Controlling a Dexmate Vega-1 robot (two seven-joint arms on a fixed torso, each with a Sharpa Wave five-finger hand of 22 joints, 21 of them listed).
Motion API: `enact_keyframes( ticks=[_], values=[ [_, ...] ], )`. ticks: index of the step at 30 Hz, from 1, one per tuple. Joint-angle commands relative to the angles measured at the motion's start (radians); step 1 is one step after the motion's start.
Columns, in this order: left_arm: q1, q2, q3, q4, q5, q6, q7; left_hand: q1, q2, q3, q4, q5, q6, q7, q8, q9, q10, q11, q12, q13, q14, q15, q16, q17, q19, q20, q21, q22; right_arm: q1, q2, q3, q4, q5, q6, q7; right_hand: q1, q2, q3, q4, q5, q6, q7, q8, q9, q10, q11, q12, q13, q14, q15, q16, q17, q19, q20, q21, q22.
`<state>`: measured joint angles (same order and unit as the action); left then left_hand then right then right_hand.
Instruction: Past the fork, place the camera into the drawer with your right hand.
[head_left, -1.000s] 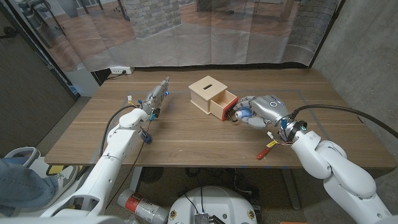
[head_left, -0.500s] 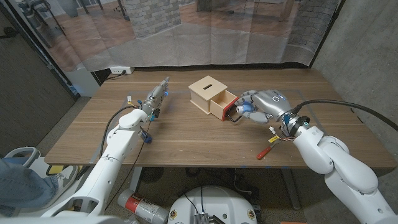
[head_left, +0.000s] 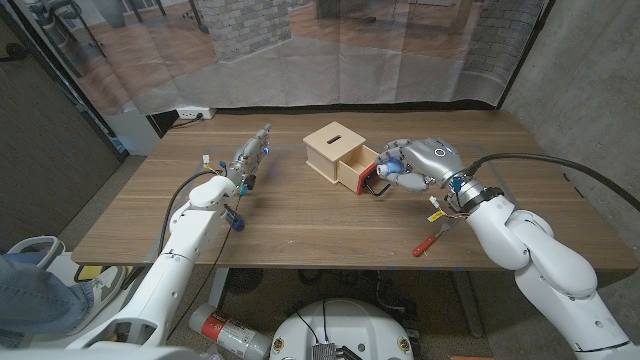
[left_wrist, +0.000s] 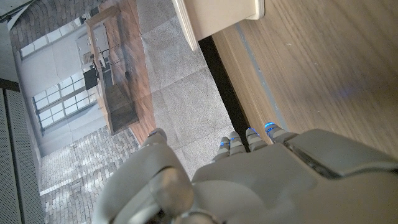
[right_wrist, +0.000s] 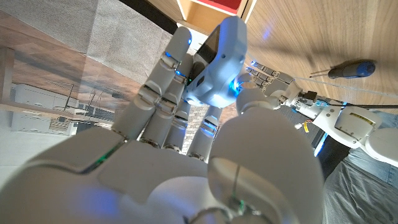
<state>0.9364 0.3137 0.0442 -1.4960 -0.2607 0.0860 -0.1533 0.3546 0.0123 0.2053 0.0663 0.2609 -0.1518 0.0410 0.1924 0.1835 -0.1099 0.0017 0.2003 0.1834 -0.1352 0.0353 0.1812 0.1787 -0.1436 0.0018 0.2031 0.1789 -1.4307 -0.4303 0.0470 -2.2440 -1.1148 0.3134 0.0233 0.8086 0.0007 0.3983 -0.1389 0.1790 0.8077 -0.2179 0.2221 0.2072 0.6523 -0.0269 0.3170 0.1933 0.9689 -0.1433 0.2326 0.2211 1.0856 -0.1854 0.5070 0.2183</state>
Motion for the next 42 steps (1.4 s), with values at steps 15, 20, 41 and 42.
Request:
enact_keyframes(
  ticks=[15, 20, 41, 42],
  values=[
    [0.029, 0.010, -0.017, -0.028, -0.006, 0.011, 0.010, 0.004, 0.011, -0.005, -0.001, -0.001, 0.006, 0.001, 0.005, 0.005, -0.001, -0.002, 0.002, 0.004, -0.005, 0.004, 0.006, 0.004, -0.005, 0.004, 0.000, 0.005, 0.103, -0.007, -0.061, 0.079, 0.002, -0.001, -0.037, 0.052, 0.055, -0.008, 0.001, 0.002, 0.015, 0.001, 0.002, 0.007, 0.167, -0.145, -0.008, 0.002, 0.030, -0.086, 0.003, 0.010, 0.000, -0.027, 0.010, -0.001],
    [0.031, 0.013, -0.019, -0.033, -0.006, 0.012, 0.010, 0.004, 0.011, -0.005, -0.001, -0.001, 0.006, 0.000, 0.005, 0.005, -0.001, -0.003, 0.003, 0.004, -0.005, 0.003, 0.006, 0.004, -0.004, 0.002, 0.001, 0.005, 0.116, -0.009, -0.072, 0.094, 0.005, -0.002, -0.049, 0.053, 0.056, -0.009, 0.001, 0.002, 0.018, 0.000, 0.002, 0.007, 0.174, -0.148, -0.009, 0.002, 0.036, -0.087, 0.004, 0.013, -0.001, -0.027, 0.012, -0.002],
    [0.035, 0.028, -0.023, -0.058, -0.003, 0.030, 0.008, 0.005, 0.012, -0.007, -0.001, -0.001, 0.008, 0.002, 0.006, 0.005, -0.001, -0.002, 0.003, 0.004, -0.004, 0.001, 0.006, 0.004, -0.004, -0.001, 0.001, 0.005, 0.208, -0.003, -0.143, 0.160, 0.027, -0.018, -0.051, 0.059, 0.058, -0.014, -0.001, 0.001, 0.024, 0.001, -0.003, 0.010, 0.193, -0.149, -0.019, 0.003, 0.051, -0.088, 0.002, 0.018, -0.001, -0.026, 0.025, -0.003],
    [0.035, 0.029, -0.022, -0.059, -0.003, 0.030, 0.009, 0.005, 0.012, -0.008, -0.001, -0.001, 0.008, 0.001, 0.005, 0.005, -0.001, -0.002, 0.003, 0.004, -0.004, 0.001, 0.006, 0.004, -0.004, -0.001, 0.001, 0.005, 0.212, -0.003, -0.146, 0.162, 0.027, -0.019, -0.052, 0.059, 0.059, -0.015, -0.001, 0.001, 0.025, 0.001, -0.003, 0.011, 0.194, -0.148, -0.019, 0.003, 0.052, -0.088, 0.002, 0.018, -0.001, -0.026, 0.026, -0.003]
  ],
)
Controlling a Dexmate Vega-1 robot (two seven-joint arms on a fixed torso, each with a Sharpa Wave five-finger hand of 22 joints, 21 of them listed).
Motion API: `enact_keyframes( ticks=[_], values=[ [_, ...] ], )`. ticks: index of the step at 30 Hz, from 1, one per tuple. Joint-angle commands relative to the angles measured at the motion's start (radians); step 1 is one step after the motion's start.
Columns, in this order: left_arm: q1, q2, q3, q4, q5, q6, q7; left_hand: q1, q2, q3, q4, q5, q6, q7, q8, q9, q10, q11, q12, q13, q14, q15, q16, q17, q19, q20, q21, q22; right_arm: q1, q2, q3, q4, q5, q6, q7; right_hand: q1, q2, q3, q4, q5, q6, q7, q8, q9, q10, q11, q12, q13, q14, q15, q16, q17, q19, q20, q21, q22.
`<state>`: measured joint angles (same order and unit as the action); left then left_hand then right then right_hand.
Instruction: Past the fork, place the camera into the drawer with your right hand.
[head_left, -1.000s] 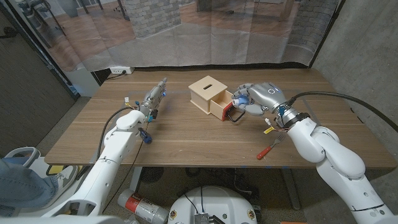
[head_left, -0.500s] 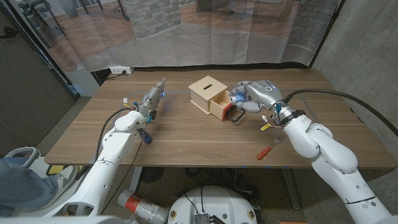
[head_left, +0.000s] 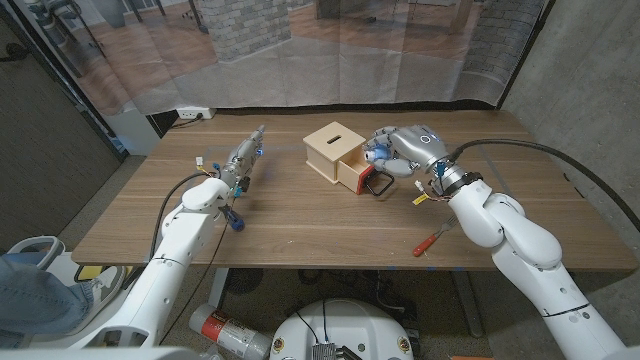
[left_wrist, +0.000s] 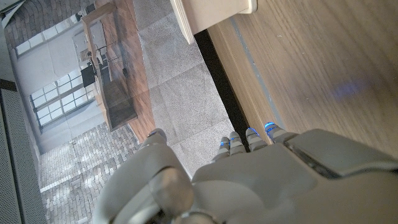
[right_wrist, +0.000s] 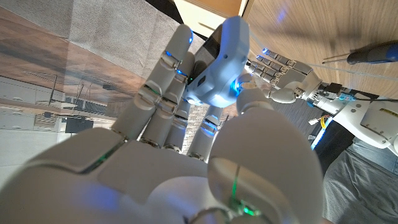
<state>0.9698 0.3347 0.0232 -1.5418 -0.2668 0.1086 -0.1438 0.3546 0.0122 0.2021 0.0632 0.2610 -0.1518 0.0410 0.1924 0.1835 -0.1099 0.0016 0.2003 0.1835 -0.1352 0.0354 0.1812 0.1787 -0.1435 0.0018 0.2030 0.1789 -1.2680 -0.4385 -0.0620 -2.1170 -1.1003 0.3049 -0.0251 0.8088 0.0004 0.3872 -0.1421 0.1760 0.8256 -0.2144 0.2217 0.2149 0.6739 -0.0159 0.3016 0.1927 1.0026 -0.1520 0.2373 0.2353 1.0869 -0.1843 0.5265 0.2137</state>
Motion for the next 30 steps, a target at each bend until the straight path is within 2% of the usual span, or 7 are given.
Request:
enact_keyframes(
  ticks=[1, 30],
  values=[
    [0.002, 0.009, -0.002, -0.015, 0.003, 0.009, -0.001, 0.005, 0.012, -0.004, 0.002, -0.001, 0.008, 0.001, 0.005, 0.005, -0.001, -0.002, 0.003, 0.004, -0.004, 0.001, 0.006, 0.004, -0.004, -0.001, 0.001, 0.005, 0.052, 0.006, -0.040, 0.037, 0.013, -0.013, -0.003, 0.059, 0.059, -0.004, 0.002, 0.004, 0.007, -0.003, -0.003, 0.003, 0.173, -0.160, -0.004, 0.004, 0.020, -0.079, -0.002, 0.004, -0.002, -0.027, 0.007, 0.001],
    [0.006, 0.010, -0.004, -0.020, 0.001, 0.001, 0.002, 0.006, 0.013, -0.007, 0.001, -0.002, 0.009, 0.003, 0.006, 0.005, 0.000, -0.001, 0.003, 0.004, -0.004, 0.002, 0.006, 0.004, -0.005, -0.003, 0.000, 0.005, 0.167, 0.009, -0.123, 0.121, 0.024, -0.052, 0.051, 0.060, 0.061, -0.009, 0.003, 0.003, 0.009, -0.002, -0.006, 0.005, 0.194, -0.159, -0.011, 0.005, 0.037, -0.079, 0.000, 0.011, -0.004, -0.027, 0.017, -0.001]
  ],
)
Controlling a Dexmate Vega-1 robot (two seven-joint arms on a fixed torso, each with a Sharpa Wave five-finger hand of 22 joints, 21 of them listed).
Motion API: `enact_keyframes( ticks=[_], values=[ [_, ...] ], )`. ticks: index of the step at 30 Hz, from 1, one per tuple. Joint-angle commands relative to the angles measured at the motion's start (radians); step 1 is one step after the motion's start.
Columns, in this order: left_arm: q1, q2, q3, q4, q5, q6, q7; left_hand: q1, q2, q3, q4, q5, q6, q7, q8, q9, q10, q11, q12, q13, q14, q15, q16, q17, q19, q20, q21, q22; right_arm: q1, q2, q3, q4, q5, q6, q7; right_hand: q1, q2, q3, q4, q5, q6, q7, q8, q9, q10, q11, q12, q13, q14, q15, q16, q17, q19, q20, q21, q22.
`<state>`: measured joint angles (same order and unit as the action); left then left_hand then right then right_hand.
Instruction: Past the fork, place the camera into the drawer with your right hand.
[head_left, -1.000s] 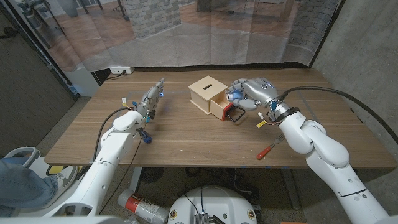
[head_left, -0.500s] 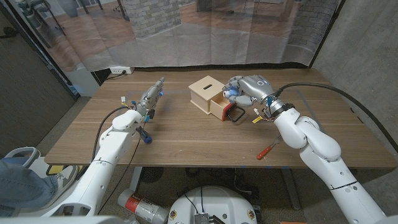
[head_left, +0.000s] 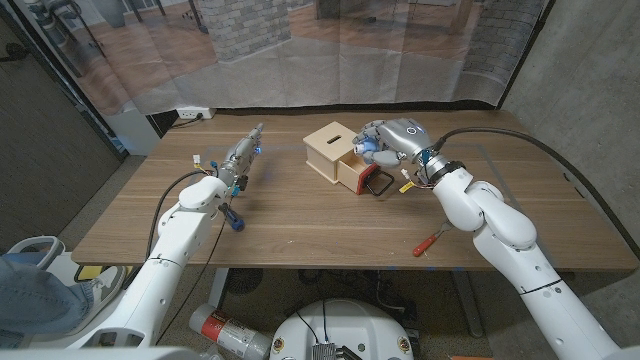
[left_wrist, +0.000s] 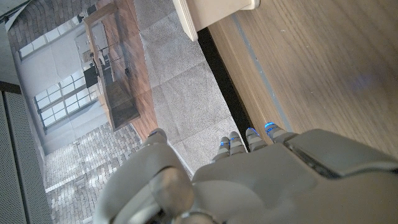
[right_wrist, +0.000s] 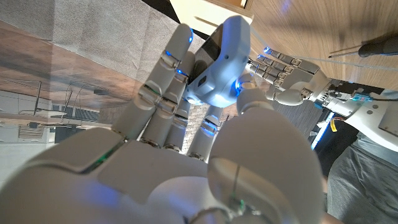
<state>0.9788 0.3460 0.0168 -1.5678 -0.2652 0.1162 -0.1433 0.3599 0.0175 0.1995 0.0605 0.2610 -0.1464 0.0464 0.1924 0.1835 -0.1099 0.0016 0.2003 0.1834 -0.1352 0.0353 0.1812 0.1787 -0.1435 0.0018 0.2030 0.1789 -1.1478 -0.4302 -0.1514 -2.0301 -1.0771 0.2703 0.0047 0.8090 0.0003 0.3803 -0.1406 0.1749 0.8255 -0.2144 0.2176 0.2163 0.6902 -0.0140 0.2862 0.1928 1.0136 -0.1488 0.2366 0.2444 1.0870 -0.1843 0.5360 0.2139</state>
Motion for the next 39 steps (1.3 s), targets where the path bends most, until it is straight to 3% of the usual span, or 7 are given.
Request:
enact_keyframes(
  ticks=[1, 39],
  values=[
    [-0.004, -0.001, 0.003, 0.006, 0.000, -0.007, 0.002, 0.001, 0.008, -0.004, 0.004, -0.002, 0.004, -0.002, 0.006, 0.005, 0.000, -0.002, 0.003, 0.004, -0.004, 0.002, 0.006, 0.004, -0.005, -0.003, 0.000, 0.005, 0.051, 0.000, -0.037, 0.035, -0.001, -0.020, 0.027, 0.060, 0.061, -0.002, 0.001, 0.005, 0.009, -0.002, -0.002, 0.004, 0.178, -0.161, 0.004, 0.004, 0.027, -0.082, 0.001, 0.002, -0.004, -0.027, 0.008, -0.001],
    [-0.030, -0.006, 0.009, 0.044, 0.003, -0.013, -0.006, 0.002, 0.010, -0.007, 0.004, -0.002, 0.005, -0.002, 0.006, 0.005, 0.001, -0.001, 0.003, 0.004, -0.004, 0.001, 0.006, 0.004, -0.008, -0.004, 0.000, 0.005, 0.187, 0.030, -0.143, 0.130, -0.010, -0.097, 0.105, 0.061, 0.064, -0.009, 0.002, 0.004, 0.009, -0.002, -0.005, 0.006, 0.189, -0.159, -0.010, 0.006, 0.039, -0.082, -0.002, 0.006, -0.003, -0.027, 0.023, -0.003]
  ],
)
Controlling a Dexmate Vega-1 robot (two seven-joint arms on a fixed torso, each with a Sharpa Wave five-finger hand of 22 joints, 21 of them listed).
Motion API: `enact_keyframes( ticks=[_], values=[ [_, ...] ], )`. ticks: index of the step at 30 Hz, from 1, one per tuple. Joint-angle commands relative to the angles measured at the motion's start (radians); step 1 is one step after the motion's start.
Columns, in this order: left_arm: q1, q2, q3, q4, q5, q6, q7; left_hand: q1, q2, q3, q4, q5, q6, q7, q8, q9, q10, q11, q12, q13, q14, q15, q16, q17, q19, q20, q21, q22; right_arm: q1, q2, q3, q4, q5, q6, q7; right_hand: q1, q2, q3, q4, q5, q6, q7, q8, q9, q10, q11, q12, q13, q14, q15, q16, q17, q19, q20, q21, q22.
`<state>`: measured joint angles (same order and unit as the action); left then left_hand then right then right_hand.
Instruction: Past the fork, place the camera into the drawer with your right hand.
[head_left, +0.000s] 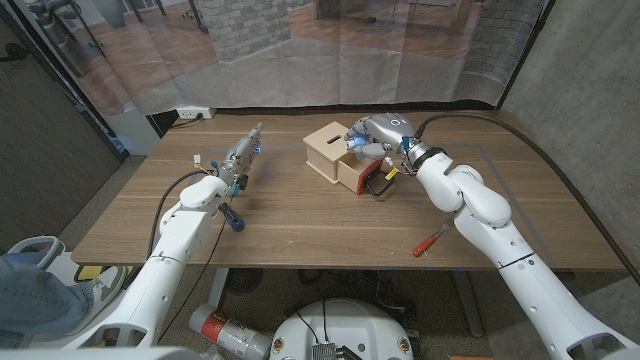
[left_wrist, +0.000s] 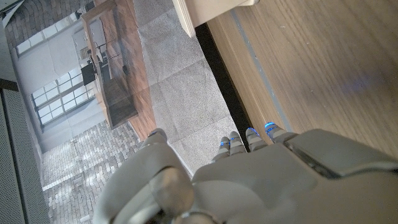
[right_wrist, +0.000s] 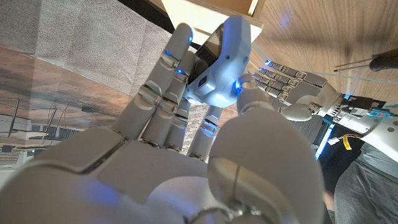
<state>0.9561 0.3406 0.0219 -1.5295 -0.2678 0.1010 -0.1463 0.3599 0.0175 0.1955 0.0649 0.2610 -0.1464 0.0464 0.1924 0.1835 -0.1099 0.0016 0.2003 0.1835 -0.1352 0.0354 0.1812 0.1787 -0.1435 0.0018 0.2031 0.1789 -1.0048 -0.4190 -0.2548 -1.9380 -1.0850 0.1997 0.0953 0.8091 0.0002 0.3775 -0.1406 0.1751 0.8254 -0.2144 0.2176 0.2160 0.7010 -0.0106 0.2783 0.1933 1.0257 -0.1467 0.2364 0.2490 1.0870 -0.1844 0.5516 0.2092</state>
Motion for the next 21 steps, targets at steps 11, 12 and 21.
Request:
enact_keyframes(
  ticks=[11, 12, 21],
  values=[
    [0.000, 0.001, 0.000, -0.006, 0.005, 0.006, 0.000, 0.002, 0.010, -0.004, -0.001, -0.003, 0.005, -0.002, 0.006, 0.005, 0.001, -0.001, 0.003, 0.004, -0.004, 0.001, 0.006, 0.004, -0.008, -0.004, 0.000, 0.005, 0.073, 0.033, -0.060, 0.076, 0.000, -0.061, 0.028, 0.059, 0.067, -0.008, 0.004, 0.003, 0.006, -0.002, -0.007, 0.006, 0.185, -0.161, -0.003, 0.005, 0.036, -0.084, 0.000, 0.003, 0.000, -0.027, 0.012, 0.001],
    [0.000, 0.001, 0.000, -0.007, 0.006, 0.006, 0.001, 0.002, 0.010, -0.004, -0.001, -0.003, 0.005, -0.002, 0.005, 0.005, 0.001, -0.001, 0.003, 0.004, -0.004, 0.001, 0.006, 0.004, -0.008, -0.004, 0.000, 0.005, 0.075, 0.035, -0.060, 0.079, 0.000, -0.066, 0.030, 0.058, 0.067, -0.008, 0.005, 0.003, 0.006, -0.002, -0.007, 0.006, 0.187, -0.162, -0.003, 0.005, 0.039, -0.084, 0.001, 0.004, 0.001, -0.027, 0.013, 0.001],
    [0.001, -0.002, 0.002, -0.009, 0.008, 0.005, 0.004, 0.003, 0.011, -0.005, -0.001, -0.003, 0.006, -0.003, 0.006, 0.005, 0.001, -0.002, 0.003, 0.004, -0.005, 0.002, 0.006, 0.004, -0.008, -0.004, 0.000, 0.005, 0.074, 0.034, -0.061, 0.085, 0.001, -0.105, 0.052, 0.055, 0.068, -0.011, 0.006, 0.002, 0.004, -0.001, -0.008, 0.007, 0.200, -0.161, -0.003, 0.006, 0.057, -0.084, 0.006, 0.006, 0.005, -0.028, 0.019, 0.000]
  ],
)
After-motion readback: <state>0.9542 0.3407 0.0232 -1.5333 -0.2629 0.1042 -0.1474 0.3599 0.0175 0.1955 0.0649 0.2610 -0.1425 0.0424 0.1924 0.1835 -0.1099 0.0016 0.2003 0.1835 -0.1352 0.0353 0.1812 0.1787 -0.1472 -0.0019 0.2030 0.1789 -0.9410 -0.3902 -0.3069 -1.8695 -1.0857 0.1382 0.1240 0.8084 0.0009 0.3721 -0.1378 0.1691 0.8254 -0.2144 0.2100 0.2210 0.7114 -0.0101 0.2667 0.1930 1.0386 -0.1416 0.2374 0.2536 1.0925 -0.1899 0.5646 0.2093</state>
